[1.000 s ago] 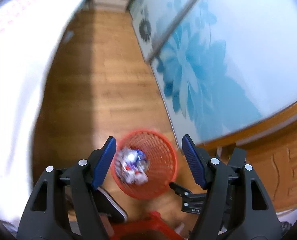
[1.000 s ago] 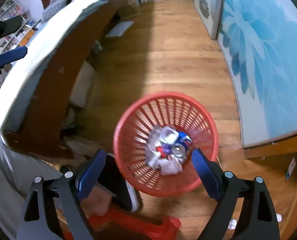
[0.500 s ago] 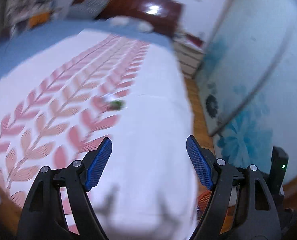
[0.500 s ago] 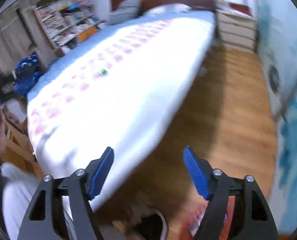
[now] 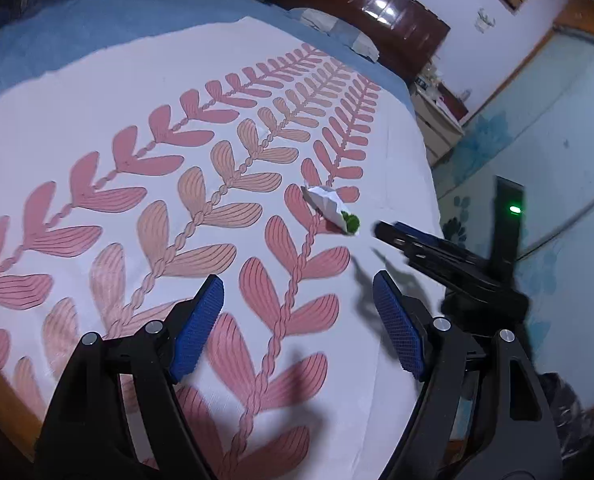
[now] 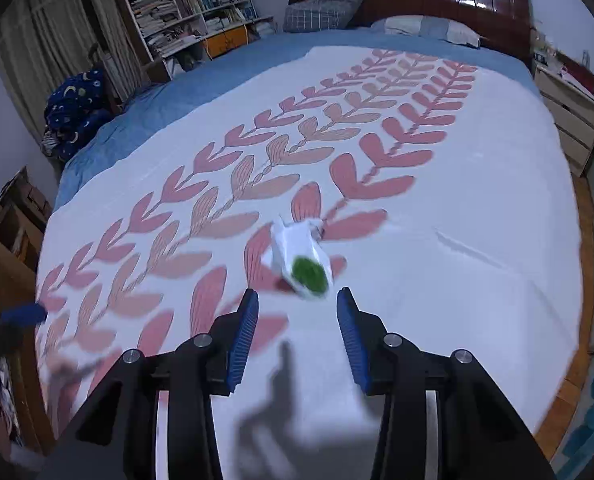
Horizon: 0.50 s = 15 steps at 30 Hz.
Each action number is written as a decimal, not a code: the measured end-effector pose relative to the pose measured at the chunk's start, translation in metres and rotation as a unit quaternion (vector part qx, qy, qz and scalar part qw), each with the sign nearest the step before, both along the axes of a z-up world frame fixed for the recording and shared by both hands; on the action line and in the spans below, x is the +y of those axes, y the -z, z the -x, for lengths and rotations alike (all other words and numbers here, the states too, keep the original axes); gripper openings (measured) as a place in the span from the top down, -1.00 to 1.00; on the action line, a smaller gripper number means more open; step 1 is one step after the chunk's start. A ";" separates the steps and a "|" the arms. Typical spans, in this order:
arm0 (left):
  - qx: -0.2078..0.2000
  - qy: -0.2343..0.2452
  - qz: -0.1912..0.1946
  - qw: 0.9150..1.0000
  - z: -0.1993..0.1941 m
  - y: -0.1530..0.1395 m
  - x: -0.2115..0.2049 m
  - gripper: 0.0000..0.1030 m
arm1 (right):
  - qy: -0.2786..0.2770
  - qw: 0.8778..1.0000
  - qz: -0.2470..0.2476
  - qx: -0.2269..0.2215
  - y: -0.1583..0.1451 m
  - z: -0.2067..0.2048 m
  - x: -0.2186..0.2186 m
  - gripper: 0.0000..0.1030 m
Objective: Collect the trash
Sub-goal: 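Grasp the green fuzzy item with the right gripper while the left grasps white tissue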
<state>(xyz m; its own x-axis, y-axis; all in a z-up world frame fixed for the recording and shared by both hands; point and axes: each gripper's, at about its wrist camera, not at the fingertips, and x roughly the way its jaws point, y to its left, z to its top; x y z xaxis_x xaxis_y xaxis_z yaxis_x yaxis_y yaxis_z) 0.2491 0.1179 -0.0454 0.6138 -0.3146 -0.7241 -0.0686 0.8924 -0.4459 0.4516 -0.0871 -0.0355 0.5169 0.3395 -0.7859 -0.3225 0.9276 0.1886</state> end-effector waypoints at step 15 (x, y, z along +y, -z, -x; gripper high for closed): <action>0.046 0.012 0.110 0.993 -0.089 0.039 -0.009 -0.49 | -0.009 0.998 0.006 0.057 0.061 -0.041 0.019 0.60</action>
